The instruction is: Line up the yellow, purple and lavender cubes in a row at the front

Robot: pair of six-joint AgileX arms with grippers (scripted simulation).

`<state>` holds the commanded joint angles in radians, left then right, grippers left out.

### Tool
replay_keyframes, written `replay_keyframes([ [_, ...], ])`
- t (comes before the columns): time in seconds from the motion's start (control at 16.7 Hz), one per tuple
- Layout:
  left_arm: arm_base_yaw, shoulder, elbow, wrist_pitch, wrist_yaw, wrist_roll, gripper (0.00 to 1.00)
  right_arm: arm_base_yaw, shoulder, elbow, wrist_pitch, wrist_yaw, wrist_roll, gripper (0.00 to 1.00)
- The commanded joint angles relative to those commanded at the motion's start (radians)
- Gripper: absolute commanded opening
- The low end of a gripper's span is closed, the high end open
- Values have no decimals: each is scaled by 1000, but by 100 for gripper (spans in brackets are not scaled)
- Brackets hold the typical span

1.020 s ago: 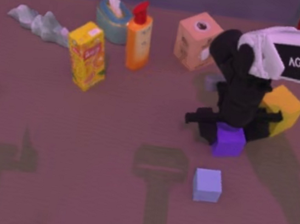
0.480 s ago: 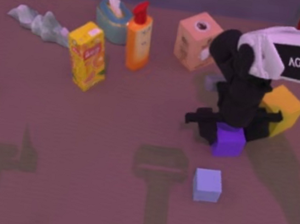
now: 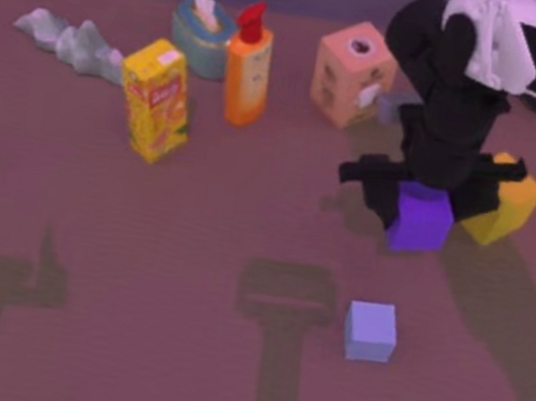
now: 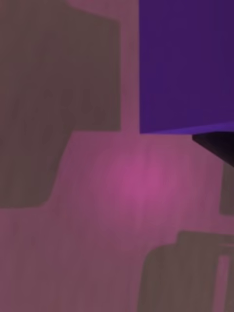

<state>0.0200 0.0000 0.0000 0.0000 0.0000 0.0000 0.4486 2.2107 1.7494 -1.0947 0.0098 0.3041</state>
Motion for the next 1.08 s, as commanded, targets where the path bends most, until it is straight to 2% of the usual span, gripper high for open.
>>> replay_keyframes([
  [0.36,0,0,0,0,0,0,100,-2,-7,8,-12,0,3,0],
  [0.48,0,0,0,0,0,0,100,27,-16,-1,-14,1,40,0],
  [0.9,0,0,0,0,0,0,100,258,-114,-104,-19,5,395,0],
  [1.08,0,0,0,0,0,0,100,333,-153,-139,-16,6,492,0],
])
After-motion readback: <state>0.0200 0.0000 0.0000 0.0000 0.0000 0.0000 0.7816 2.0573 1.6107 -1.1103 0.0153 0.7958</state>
